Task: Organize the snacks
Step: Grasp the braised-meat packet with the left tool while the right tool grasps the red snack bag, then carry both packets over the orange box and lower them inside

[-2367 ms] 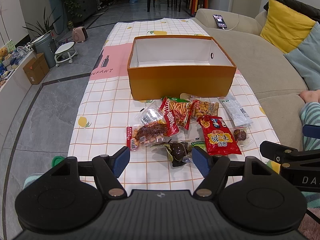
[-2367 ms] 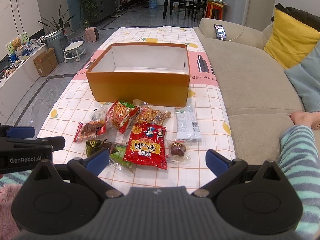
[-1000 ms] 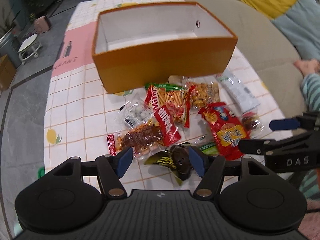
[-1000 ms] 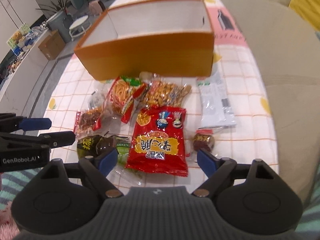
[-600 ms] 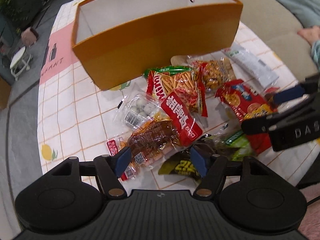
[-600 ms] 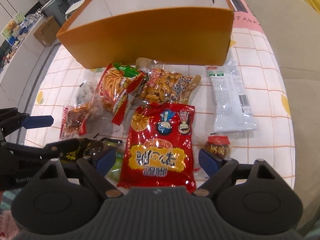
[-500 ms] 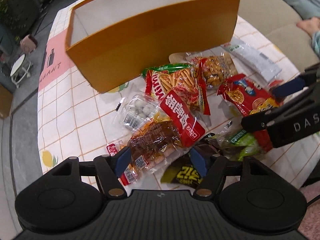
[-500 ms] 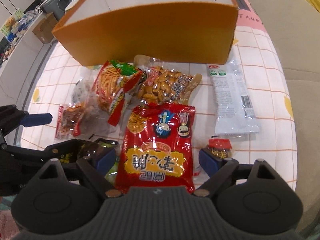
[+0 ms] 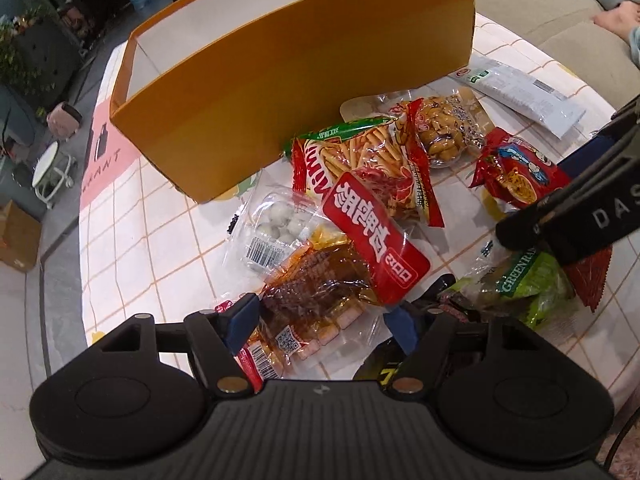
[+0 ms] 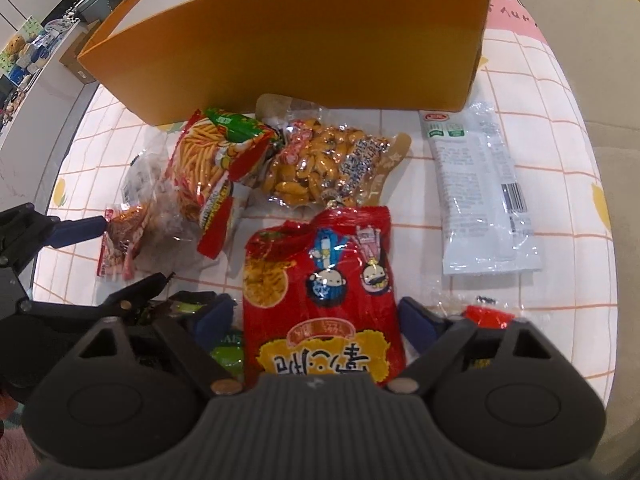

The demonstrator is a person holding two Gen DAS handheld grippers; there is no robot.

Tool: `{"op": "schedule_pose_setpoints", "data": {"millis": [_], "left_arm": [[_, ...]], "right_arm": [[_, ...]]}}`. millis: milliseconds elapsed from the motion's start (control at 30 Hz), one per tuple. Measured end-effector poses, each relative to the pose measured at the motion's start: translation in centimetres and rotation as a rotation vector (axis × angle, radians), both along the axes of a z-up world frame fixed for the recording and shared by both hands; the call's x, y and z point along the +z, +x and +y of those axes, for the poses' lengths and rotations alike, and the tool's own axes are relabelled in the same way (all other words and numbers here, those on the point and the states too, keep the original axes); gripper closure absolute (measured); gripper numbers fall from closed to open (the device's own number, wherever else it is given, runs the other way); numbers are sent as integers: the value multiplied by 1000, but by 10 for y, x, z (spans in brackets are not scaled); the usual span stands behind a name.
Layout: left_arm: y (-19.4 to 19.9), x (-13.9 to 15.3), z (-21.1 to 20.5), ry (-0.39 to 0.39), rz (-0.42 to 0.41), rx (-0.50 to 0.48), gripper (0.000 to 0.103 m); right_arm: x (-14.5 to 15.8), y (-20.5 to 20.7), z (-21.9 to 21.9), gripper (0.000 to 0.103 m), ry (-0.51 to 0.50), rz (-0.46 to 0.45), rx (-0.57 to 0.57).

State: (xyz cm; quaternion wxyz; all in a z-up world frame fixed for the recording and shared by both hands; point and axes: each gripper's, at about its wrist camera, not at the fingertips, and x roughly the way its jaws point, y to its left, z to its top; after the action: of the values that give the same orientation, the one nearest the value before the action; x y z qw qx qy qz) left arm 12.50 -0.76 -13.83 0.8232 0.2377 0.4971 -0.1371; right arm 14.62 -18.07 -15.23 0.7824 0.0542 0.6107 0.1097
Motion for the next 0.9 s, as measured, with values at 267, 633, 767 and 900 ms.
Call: {"op": "schedule_pose_setpoints", "data": {"millis": [267, 633, 767, 900], "left_arm": [[-11, 13, -4, 35, -84, -8, 65], [-17, 46, 10, 2, -183, 85, 88], [-19, 66, 18, -72, -199, 142, 89], [-21, 90, 30, -197, -194, 216, 90]], "right_arm": [[8, -5, -3, 32, 5, -20, 0], [33, -18, -9, 34, 6, -88, 8], [47, -22, -10, 35, 12, -125, 13], [60, -27, -12, 35, 21, -160, 17]]}}
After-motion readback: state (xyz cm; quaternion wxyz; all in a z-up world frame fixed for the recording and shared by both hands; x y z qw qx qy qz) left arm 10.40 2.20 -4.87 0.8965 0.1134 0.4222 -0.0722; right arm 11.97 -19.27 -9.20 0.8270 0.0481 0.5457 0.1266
